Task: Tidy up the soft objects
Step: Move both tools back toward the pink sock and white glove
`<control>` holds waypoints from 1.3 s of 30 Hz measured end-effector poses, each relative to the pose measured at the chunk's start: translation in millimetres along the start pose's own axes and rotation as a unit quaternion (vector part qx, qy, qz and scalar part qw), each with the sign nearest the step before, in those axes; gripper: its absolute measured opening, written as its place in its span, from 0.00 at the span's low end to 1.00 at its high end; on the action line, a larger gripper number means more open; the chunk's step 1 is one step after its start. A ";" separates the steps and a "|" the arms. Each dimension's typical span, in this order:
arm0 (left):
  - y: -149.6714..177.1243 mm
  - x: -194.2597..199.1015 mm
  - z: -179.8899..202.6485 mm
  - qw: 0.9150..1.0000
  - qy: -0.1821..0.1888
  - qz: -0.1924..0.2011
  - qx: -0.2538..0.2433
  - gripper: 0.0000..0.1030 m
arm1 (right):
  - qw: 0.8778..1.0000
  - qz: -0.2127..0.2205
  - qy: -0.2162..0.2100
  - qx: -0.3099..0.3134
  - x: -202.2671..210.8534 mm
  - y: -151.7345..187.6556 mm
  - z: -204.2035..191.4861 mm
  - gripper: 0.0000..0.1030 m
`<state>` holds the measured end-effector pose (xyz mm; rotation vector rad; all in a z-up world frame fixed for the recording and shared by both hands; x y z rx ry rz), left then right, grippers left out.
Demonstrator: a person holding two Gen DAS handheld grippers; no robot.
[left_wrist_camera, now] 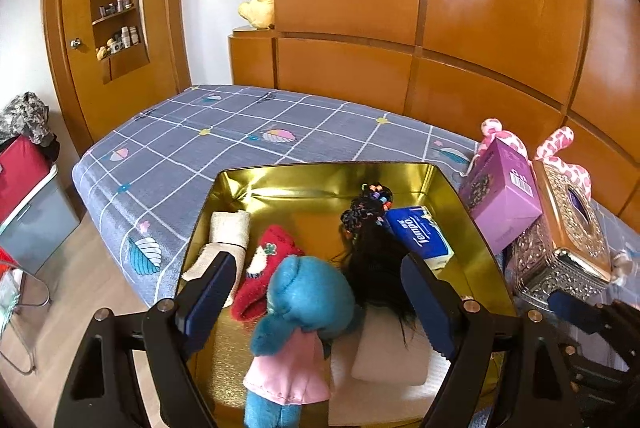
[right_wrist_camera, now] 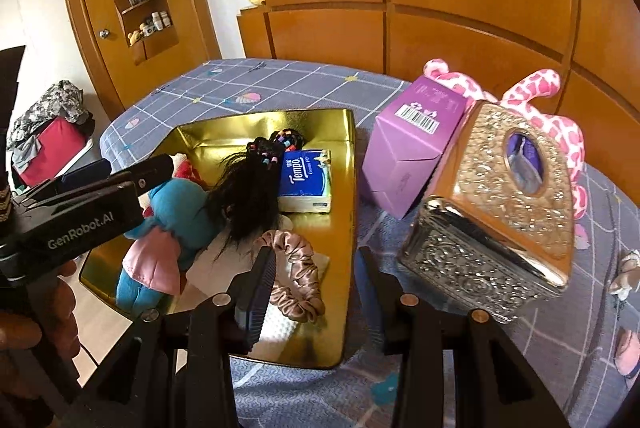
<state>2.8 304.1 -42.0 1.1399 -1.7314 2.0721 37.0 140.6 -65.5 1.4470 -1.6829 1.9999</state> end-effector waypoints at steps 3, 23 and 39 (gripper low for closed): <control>0.9 1.9 5.6 1.000 0.005 0.002 -0.009 0.82 | 1.000 0.011 0.012 0.002 7.6 1.5 3.2 0.40; 12.9 27.3 72.0 0.988 0.125 0.005 -0.093 0.82 | 0.978 0.037 0.135 -0.156 95.7 33.7 212.0 0.42; 39.6 60.7 171.3 0.942 0.275 -0.031 -0.192 0.82 | 0.919 -0.141 0.181 -0.321 125.9 141.0 404.3 0.61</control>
Point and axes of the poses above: each gripper's, at about its wrist camera, not at the fingertips, and x roughly against the way its jaws point, z to its right, y to its underside, the point moved 5 cm from there along -x, roughly the way its jaws point, and after that the axes turned 1 degree about -x, right-handed, at the moved point
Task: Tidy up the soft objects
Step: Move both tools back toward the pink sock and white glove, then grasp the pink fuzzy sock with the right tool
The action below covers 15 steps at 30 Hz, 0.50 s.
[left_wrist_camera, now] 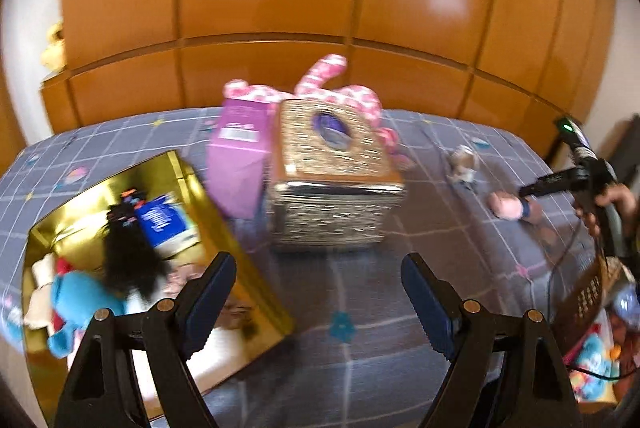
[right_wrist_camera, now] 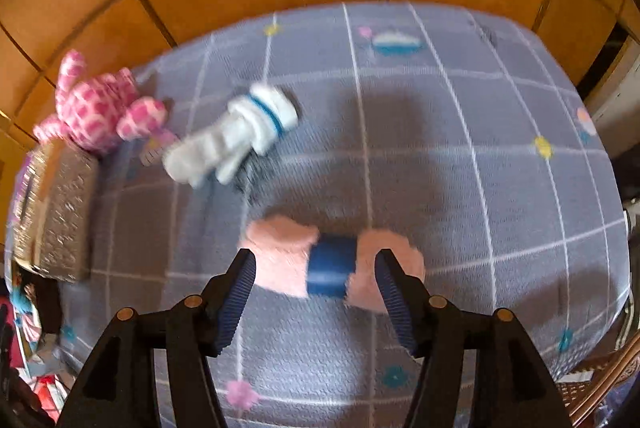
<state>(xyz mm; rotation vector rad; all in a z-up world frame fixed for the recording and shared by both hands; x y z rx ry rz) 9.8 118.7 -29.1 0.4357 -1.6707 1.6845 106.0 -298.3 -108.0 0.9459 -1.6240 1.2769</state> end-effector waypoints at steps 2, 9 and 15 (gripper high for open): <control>-1.4 -1.9 10.7 1.000 0.012 -0.005 -0.014 0.82 | 0.999 0.002 0.024 0.033 -6.1 1.0 -6.6 0.61; -5.1 -13.4 50.4 0.997 0.050 -0.019 -0.054 0.84 | 0.952 -0.040 0.115 0.280 -19.7 15.3 -49.7 0.69; -14.3 -26.8 82.6 0.993 0.076 -0.033 -0.082 0.84 | 0.933 -0.077 0.159 0.315 -50.7 19.2 -35.6 0.67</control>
Point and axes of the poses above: each gripper's, at about its wrist camera, not at the fingertips, and x roughly against the way its jaws point, z to its right, y to its underside, the point moved 5 cm from there along -x, roughly the way its jaws point, and after that the axes turned 1 degree about -x, right-handed, at the moved point
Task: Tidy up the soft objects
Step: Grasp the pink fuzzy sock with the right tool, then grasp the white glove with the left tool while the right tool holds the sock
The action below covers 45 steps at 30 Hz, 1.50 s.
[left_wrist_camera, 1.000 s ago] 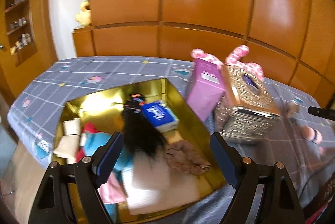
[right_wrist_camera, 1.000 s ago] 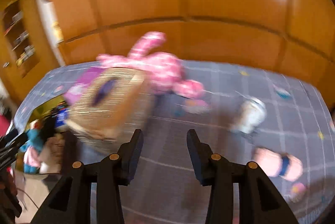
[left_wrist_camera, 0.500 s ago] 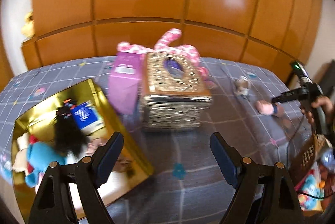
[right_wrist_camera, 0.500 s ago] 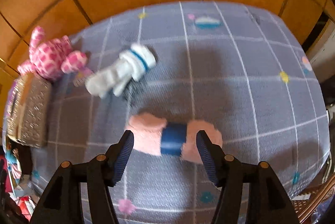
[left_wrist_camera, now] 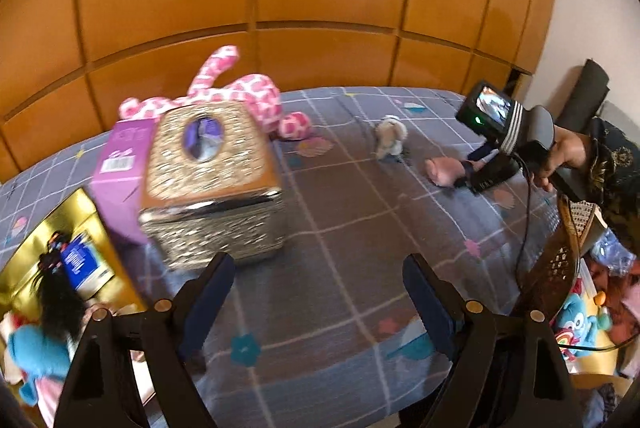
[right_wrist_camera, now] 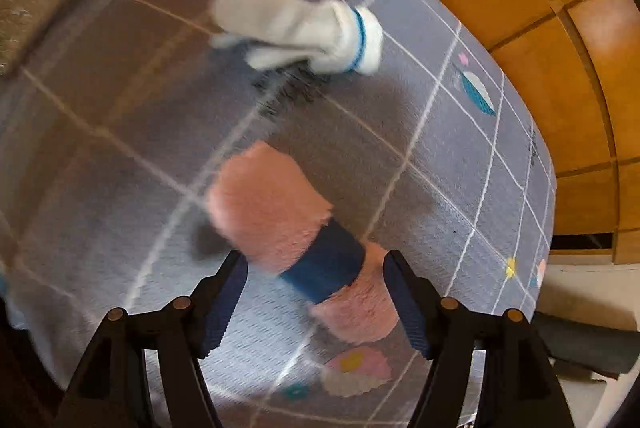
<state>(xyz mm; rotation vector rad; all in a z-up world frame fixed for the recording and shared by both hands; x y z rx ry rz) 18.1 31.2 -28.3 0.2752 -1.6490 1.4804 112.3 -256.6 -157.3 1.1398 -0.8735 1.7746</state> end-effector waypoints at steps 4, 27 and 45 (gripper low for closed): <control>-12.1 -14.4 16.2 1.000 0.005 -0.004 -0.011 0.84 | 0.999 0.029 -0.013 -0.044 8.6 -3.1 19.4 0.45; -121.6 -183.0 96.5 0.997 -0.003 -0.038 -0.060 0.68 | 0.871 0.087 -0.166 -0.454 -4.2 17.3 104.4 0.45; -142.1 -313.9 121.8 0.988 -0.011 -0.110 -0.105 0.39 | 0.884 0.080 -0.155 -0.435 -11.3 9.5 104.0 0.47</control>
Point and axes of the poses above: each gripper's, at about its wrist camera, not at the fingertips, and x roughly against the way its jaws point, z to its right, y to its underside, the point moved 5 cm from there along -x, roughly the way its jaws point, and after that the axes turned 1 degree about -x, right-handed, at the moved point
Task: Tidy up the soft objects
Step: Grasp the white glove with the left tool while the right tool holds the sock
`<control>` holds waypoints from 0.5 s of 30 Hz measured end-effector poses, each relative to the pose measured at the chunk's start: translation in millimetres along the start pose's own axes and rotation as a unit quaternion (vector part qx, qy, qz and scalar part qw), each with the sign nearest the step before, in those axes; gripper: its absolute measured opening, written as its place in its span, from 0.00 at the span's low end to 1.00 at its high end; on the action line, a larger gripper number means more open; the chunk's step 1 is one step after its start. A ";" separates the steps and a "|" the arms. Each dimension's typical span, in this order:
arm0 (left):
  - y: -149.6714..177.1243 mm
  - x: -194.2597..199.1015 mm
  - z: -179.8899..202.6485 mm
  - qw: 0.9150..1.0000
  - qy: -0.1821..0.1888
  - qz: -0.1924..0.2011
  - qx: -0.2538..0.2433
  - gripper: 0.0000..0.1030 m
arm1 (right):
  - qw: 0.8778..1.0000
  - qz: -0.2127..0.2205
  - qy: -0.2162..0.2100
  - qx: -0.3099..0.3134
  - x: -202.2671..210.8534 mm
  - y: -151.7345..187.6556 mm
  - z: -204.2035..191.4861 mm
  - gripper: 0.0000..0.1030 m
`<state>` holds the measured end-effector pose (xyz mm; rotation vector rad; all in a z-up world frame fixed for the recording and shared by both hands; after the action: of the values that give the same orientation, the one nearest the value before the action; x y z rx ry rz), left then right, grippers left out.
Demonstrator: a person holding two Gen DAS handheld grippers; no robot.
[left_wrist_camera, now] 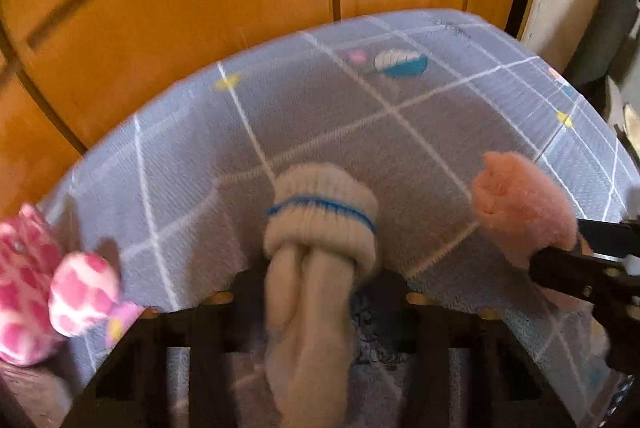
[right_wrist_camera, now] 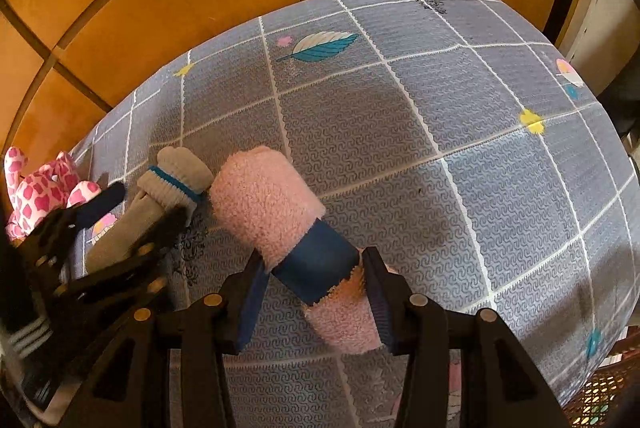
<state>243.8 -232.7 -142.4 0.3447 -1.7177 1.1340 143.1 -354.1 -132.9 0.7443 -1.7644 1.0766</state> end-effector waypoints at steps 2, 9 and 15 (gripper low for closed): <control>2.6 9.1 -0.2 1.000 0.014 0.011 0.017 0.33 | 1.000 -0.002 0.001 0.002 -0.7 0.4 0.0 0.47; 37.5 61.8 0.0 0.997 0.044 0.046 0.048 0.32 | 1.000 -0.007 0.015 0.018 -5.6 1.0 -3.7 0.48; 72.6 82.9 -3.6 0.997 0.032 0.045 0.058 0.32 | 0.999 -0.009 0.028 0.030 -8.2 2.5 -6.9 0.49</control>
<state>159.3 -169.8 -109.8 0.3013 -1.6284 1.3005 147.0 -346.5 -139.9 0.7581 -1.6802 1.1319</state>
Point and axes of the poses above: each gripper's, at about its wrist camera, not at the fingertips, and x roughly against the way its jaws point, z to its right, y to its underside, the point moved 5 cm from there along -x, roughly the way its jaws point, and after that the axes turned 1 degree about -x, right-handed, at the moved point
